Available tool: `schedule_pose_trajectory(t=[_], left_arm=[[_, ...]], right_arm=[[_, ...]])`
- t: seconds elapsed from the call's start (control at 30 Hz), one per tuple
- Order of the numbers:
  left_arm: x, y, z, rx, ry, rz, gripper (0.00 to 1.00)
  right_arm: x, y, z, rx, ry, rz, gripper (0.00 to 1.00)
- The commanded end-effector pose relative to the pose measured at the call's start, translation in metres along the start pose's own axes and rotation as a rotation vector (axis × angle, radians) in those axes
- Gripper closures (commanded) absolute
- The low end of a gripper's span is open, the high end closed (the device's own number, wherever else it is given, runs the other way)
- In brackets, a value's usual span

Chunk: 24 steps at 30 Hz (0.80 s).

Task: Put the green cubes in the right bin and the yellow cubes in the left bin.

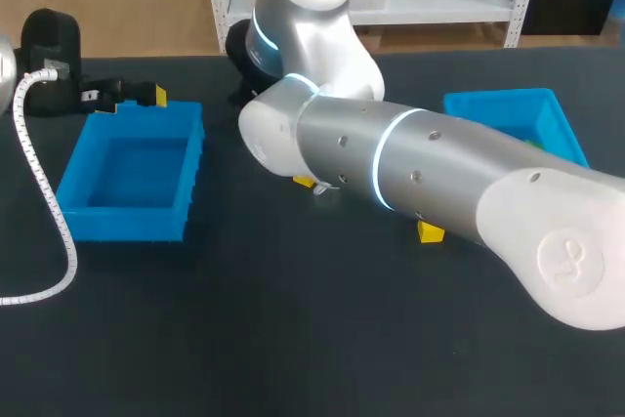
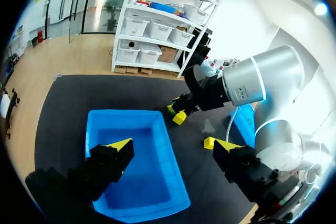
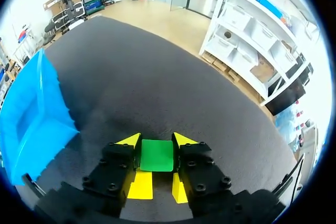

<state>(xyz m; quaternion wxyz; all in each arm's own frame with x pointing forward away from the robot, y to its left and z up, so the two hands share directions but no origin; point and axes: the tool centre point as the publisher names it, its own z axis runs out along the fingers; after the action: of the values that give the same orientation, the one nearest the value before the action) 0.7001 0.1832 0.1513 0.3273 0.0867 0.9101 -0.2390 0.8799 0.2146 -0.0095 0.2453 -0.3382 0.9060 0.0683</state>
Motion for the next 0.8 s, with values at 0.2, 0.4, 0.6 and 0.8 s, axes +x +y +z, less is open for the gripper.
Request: schedule_pose_trajectory(t=[0.2, 0.4, 0.6, 0.8], left_arm=[[0.001, 0.001, 0.000, 0.007, -0.004, 0.002, 0.00], [0.001, 0.001, 0.000, 0.007, -0.004, 0.002, 0.00], [0.001, 0.001, 0.000, 0.007, -0.004, 0.002, 0.00], [0.001, 0.001, 0.000, 0.007, -0.004, 0.002, 0.00]], right_arm=[[-0.013, -0.008, -0.010, 0.007, -0.033, -0.015, 1.00], [-0.019, -0.014, -0.033, 0.016, -0.085, -0.017, 1.00], [-0.029, -0.027, -0.067, 0.029, -0.151, -0.007, 1.00], [-0.037, -0.046, -0.105, 0.048, -0.213, 0.013, 1.00]])
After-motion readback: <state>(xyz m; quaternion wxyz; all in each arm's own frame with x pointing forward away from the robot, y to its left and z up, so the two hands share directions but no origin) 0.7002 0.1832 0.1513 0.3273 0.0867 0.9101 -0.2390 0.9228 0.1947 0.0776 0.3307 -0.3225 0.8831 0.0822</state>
